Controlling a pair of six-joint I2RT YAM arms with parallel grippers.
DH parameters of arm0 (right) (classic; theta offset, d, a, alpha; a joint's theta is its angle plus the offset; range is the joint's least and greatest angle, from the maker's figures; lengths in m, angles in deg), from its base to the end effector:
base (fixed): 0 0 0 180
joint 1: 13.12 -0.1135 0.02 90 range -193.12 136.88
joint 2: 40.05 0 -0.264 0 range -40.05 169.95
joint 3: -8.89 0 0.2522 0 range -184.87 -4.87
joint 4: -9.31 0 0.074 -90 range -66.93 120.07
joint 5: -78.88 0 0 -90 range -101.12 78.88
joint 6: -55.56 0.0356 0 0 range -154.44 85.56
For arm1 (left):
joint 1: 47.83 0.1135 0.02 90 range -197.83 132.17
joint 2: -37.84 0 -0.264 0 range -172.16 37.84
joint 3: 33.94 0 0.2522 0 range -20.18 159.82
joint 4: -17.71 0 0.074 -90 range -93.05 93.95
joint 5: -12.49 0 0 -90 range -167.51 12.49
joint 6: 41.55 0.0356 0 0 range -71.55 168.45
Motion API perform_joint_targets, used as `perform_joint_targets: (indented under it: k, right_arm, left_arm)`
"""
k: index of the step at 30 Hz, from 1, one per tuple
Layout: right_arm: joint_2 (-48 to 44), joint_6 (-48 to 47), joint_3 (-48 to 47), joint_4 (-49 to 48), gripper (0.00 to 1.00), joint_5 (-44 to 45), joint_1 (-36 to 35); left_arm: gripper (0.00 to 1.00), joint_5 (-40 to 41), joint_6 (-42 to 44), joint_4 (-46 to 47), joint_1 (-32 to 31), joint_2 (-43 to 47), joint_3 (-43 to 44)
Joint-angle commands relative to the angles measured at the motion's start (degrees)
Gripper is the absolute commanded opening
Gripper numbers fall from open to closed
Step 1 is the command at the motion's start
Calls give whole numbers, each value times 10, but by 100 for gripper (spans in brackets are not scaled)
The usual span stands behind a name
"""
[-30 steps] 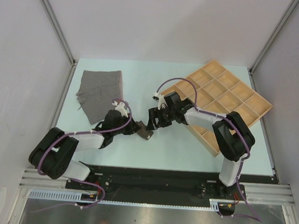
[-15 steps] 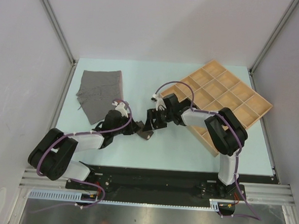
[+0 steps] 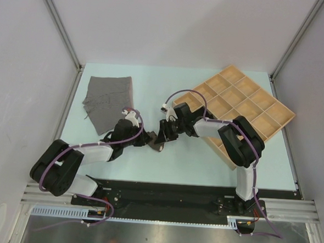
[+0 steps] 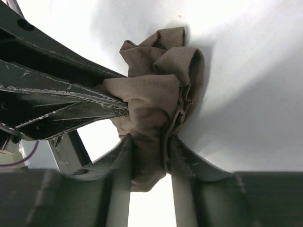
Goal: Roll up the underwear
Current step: Pick up the underwear from the center of the board.
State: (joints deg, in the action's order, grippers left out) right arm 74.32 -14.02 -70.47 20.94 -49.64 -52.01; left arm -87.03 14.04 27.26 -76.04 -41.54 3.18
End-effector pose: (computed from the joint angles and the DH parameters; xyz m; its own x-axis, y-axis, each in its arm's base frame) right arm 0.3016 0.2718 0.1352 -0.8178 -0.3090 -0.4855 -0.5748 0.4784 0.6639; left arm 0.2174 -0.1233 0.1444 -0.7256 -0.2432 -0.6437 0.2167 0.8071 -0.5492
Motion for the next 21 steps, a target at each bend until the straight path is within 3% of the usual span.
perform_joint_targets:
  k: [1, 4, 8, 9, 12, 14, 21]
  right_arm:
    - [26, -9, -17, 18, 26, 2, -21]
    - [27, -6, -21, 18, 0, -3, -22]
    - [2, -3, -14, 15, 0, 7, -21]
    - [-7, -6, -10, 13, 0, 13, -17]
    - [-54, -10, 4, 16, 0, 31, 3]
    - [-82, -18, 7, 44, 0, 38, 15]
    - [-188, -86, -17, 140, 0, 105, 63]
  left_arm:
    - [23, 42, 31, -71, -20, 7, 17]
    - [26, 38, 28, -71, -23, 11, 20]
    - [45, 50, 15, -126, -22, 23, 46]
    - [57, 56, 14, -142, -21, 33, 62]
    - [77, 82, 6, -209, -21, 76, 101]
    - [83, 93, 8, -272, -15, 98, 127]
    - [92, 107, 43, -417, 49, 180, 241]
